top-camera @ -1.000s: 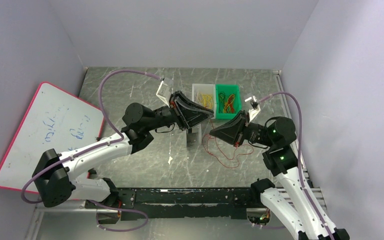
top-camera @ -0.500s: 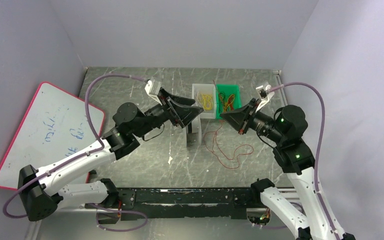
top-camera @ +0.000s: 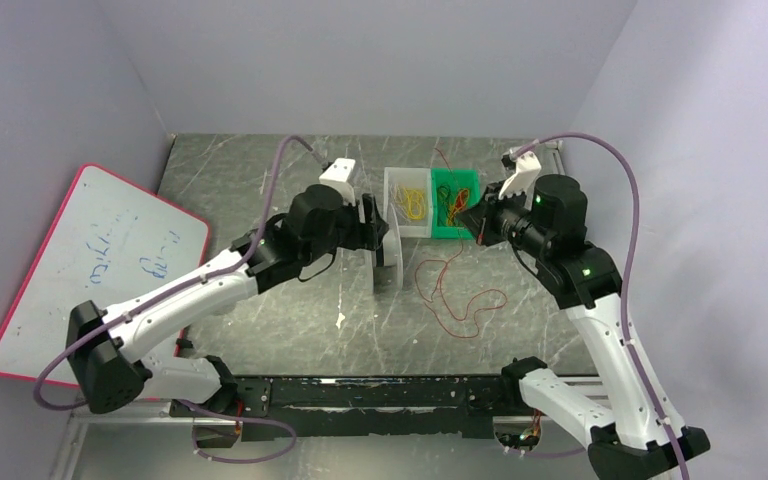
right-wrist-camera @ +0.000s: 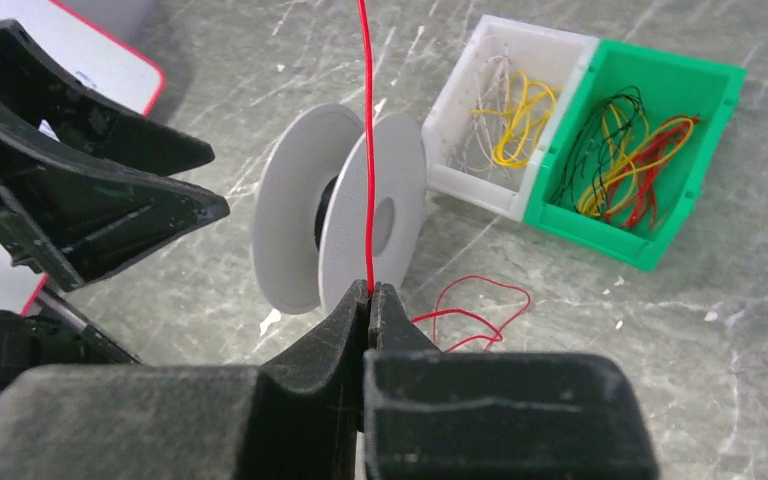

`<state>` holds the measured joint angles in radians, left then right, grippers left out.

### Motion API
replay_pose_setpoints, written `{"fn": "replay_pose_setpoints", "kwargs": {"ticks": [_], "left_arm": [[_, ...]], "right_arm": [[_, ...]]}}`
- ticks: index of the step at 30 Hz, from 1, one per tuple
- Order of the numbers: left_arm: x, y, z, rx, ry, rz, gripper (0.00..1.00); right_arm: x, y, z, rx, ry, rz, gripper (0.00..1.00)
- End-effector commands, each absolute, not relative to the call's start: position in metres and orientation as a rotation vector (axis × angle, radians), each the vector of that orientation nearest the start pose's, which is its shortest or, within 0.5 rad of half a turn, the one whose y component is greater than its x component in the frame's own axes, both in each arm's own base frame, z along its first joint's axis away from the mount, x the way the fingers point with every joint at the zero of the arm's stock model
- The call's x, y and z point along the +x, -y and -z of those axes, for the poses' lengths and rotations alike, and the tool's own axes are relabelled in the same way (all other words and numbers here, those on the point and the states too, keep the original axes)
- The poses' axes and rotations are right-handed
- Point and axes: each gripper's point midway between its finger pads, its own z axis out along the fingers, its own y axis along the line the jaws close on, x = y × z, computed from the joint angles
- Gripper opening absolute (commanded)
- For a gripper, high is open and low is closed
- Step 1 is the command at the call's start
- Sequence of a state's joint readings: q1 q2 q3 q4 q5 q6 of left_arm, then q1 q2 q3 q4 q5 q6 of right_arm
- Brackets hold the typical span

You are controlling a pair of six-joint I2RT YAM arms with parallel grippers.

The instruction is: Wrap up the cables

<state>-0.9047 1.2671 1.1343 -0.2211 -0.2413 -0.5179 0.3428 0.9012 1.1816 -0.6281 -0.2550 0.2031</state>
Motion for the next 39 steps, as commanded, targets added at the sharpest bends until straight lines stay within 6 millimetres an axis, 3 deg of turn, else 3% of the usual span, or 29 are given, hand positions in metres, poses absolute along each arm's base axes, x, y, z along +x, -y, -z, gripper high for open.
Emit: {"fn": "replay_pose_setpoints", "kwargs": {"ticks": [1, 10, 16, 24, 30, 39], "left_arm": [[0.28, 0.288, -0.235, 0.228, -2.12, 0.476, 0.72], [0.29, 0.3, -0.195, 0.308, -2.239, 0.353, 0.69], [0.292, 0.3, -0.178, 0.344, -2.289, 0.288, 0.56], [0.295, 0.292, -0.179, 0.357, -2.291, 0.221, 0.35], [0.292, 0.283, -0.179, 0.395, -2.297, 0.168, 0.07], [0.281, 0.258, -0.184, 0.561, -2.262, 0.07, 0.07]], "right_arm": [[0.252, -0.137, -0.331, -0.301, -1.942, -0.543, 0.0], [0.26, -0.131, -0.32, -0.268, -1.999, -0.465, 0.0], [0.26, -0.135, -0.317, -0.284, -2.009, -0.447, 0.0], [0.261, -0.146, -0.31, -0.308, -2.036, -0.421, 0.0], [0.26, -0.16, -0.306, -0.351, -2.044, -0.402, 0.0], [0.264, -0.179, -0.3, -0.511, -1.971, -0.324, 0.0]]}}
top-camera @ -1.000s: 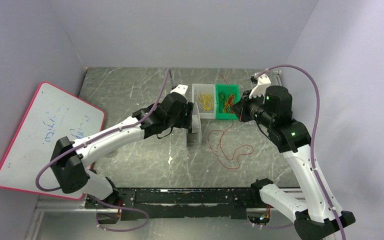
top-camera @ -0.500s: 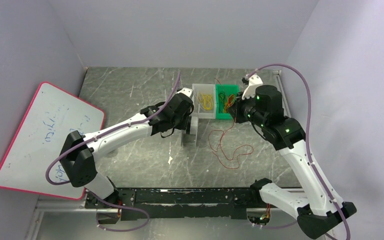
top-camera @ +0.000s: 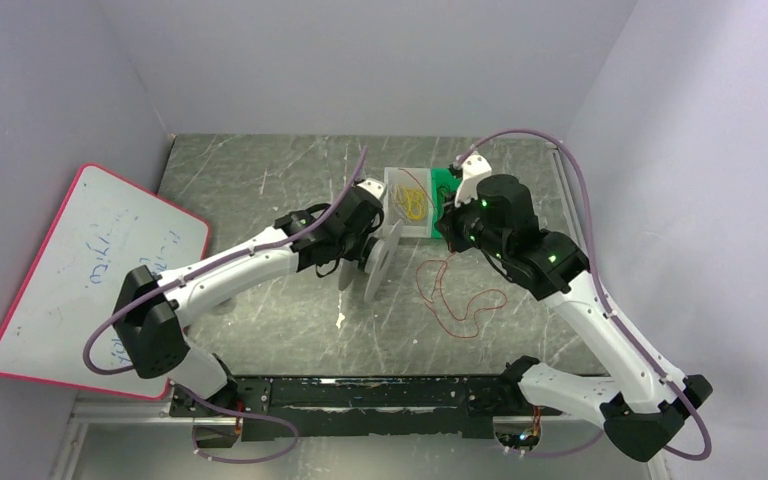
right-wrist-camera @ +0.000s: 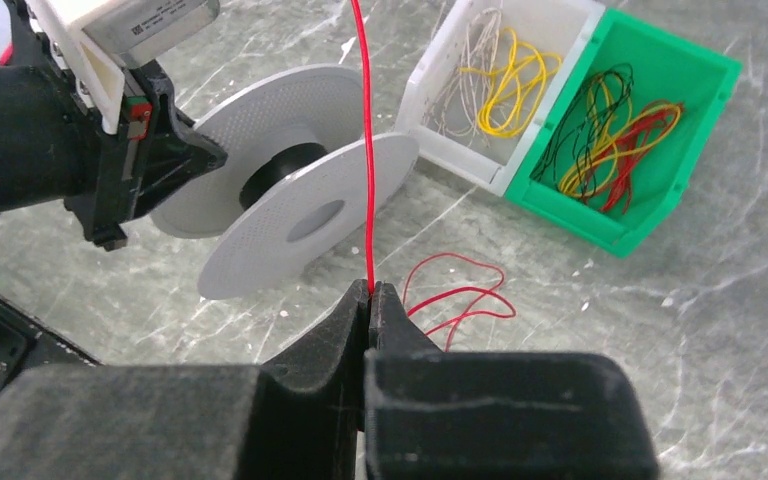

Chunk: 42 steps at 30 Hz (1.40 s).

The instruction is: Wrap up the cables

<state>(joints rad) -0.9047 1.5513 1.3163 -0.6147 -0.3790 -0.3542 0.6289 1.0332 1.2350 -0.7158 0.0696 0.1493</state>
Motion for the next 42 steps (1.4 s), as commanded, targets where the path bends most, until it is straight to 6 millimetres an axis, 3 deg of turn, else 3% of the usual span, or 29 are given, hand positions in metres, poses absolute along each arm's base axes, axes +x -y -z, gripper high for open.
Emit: {"fn": "replay_pose_setpoints", "kwargs": {"ticks": [1, 8, 14, 19, 21, 28, 36, 42], "left_arm": [[0.279, 0.255, -0.186, 0.575, -2.254, 0.065, 0.07], [0.262, 0.238, -0.192, 0.688, -2.186, 0.094, 0.07], [0.241, 0.227, -0.188, 0.798, -2.13, 0.161, 0.07], [0.225, 0.23, -0.188, 0.878, -2.061, 0.274, 0.07], [0.221, 0.234, -0.187, 0.922, -2.027, 0.324, 0.07], [0.223, 0.246, -0.185, 0.972, -1.988, 0.395, 0.07], [0.221, 0.251, -0.159, 1.006, -2.041, 0.414, 0.07], [0.225, 0.244, -0.157, 0.96, -2.067, 0.39, 0.12]], "right_arm": [[0.265, -0.181, -0.298, -0.536, -1.962, -0.313, 0.0], [0.267, -0.202, -0.27, -0.835, -1.878, -0.272, 0.0], [0.279, -0.192, -0.251, -0.963, -1.88, -0.109, 0.0], [0.275, -0.186, -0.23, -1.203, -1.837, -0.016, 0.0], [0.265, -0.189, -0.223, -1.338, -1.808, -0.04, 0.0], [0.244, -0.211, -0.225, -1.704, -1.503, -0.098, 0.0], [0.255, -0.228, -0.228, -1.858, -1.356, -0.057, 0.0], [0.256, -0.236, -0.227, -1.881, -1.317, -0.053, 0.0]]}}
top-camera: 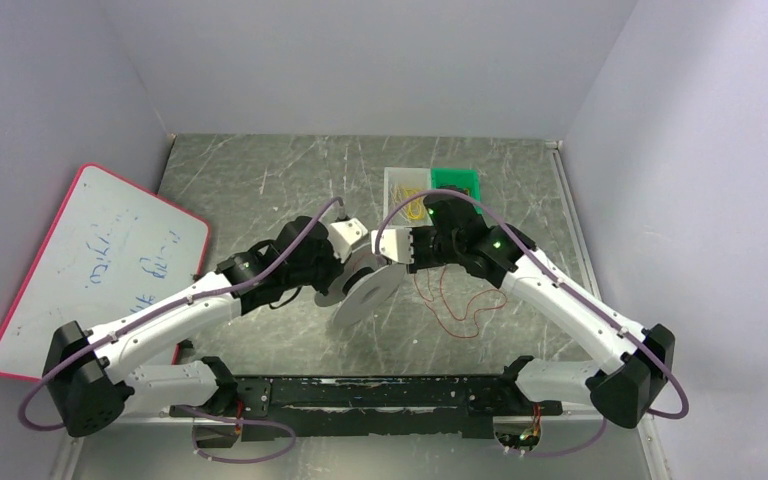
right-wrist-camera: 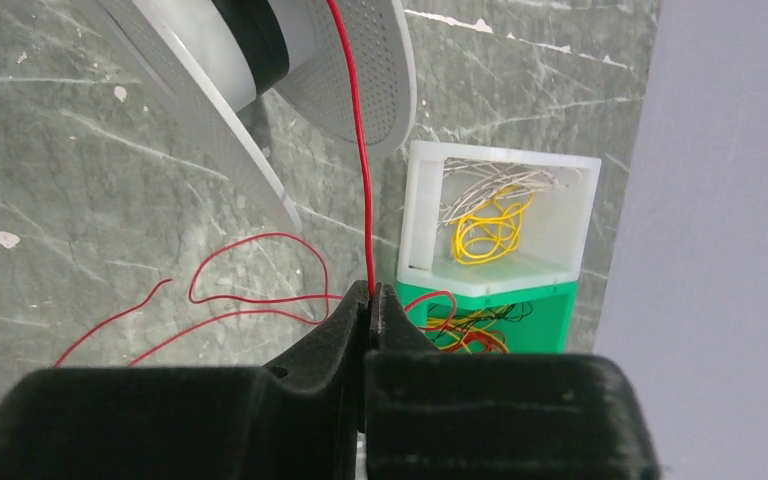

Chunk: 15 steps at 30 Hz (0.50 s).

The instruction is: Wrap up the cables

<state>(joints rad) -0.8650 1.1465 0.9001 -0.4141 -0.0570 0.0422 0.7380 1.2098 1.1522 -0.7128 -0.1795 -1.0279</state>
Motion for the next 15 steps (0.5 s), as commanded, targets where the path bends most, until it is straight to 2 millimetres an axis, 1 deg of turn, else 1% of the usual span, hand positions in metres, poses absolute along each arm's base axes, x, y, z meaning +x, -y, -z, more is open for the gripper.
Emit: {"fn": "replay_pose_setpoints", "kwargs": {"ticks": [1, 8, 9, 11, 15], "left_arm": [[0.225, 0.244, -0.158, 0.953, -2.065, 0.391, 0.13], [0.223, 0.24, -0.162, 0.918, -2.067, 0.398, 0.2], [0.223, 0.239, -0.163, 0.909, -2.067, 0.401, 0.22], [0.224, 0.238, -0.163, 0.895, -2.072, 0.399, 0.28], [0.224, 0.237, -0.167, 0.872, -2.066, 0.402, 0.33]], "right_arm": [[0.257, -0.238, -0.225, -1.881, -1.316, -0.048, 0.0], [0.259, -0.248, -0.222, -1.872, -1.297, -0.025, 0.0], [0.26, -0.249, -0.22, -1.872, -1.299, -0.016, 0.0], [0.261, -0.251, -0.219, -1.875, -1.295, -0.007, 0.0], [0.262, -0.257, -0.216, -1.888, -1.286, 0.001, 0.0]]}}
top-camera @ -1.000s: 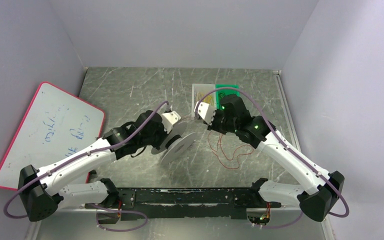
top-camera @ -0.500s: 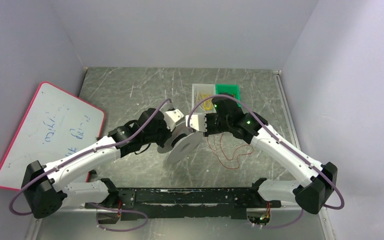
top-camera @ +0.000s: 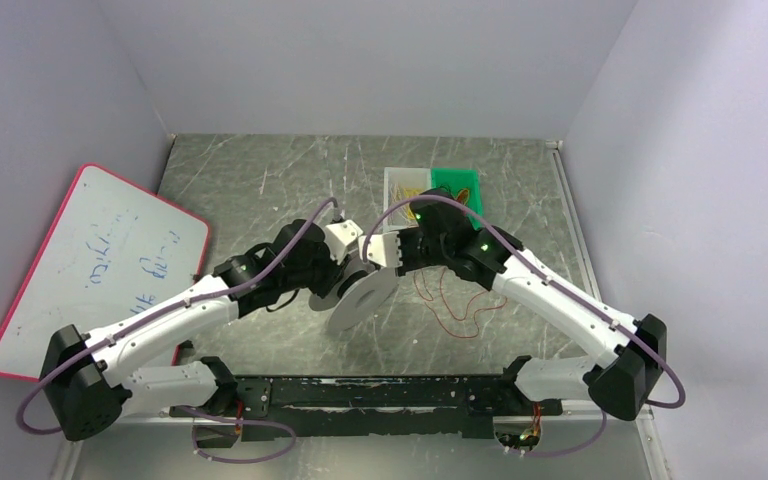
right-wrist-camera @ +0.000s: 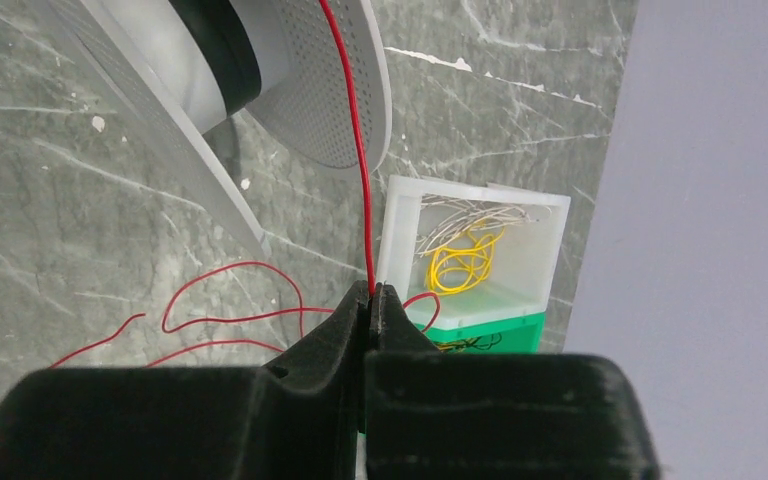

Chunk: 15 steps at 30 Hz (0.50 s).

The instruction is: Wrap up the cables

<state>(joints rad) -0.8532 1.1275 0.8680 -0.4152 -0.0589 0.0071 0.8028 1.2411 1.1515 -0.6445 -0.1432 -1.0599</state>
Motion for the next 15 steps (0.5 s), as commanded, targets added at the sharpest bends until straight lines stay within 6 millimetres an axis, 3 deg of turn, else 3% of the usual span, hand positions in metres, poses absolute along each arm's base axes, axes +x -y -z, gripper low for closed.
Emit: {"fn": "replay_pose_setpoints", "kwargs": {"ticks": [1, 9, 15], "left_arm": [[0.223, 0.238, -0.169, 0.872, -2.06, 0.414, 0.35], [0.214, 0.232, -0.18, 0.845, -2.033, 0.454, 0.42], [0.211, 0.23, -0.187, 0.814, -2.028, 0.477, 0.46]], "right_arm": [[0.263, -0.256, -0.214, -1.892, -1.291, 0.009, 0.0], [0.272, -0.25, -0.208, -1.875, -1.311, 0.082, 0.0], [0.266, -0.258, -0.206, -1.883, -1.293, 0.039, 0.0]]}}
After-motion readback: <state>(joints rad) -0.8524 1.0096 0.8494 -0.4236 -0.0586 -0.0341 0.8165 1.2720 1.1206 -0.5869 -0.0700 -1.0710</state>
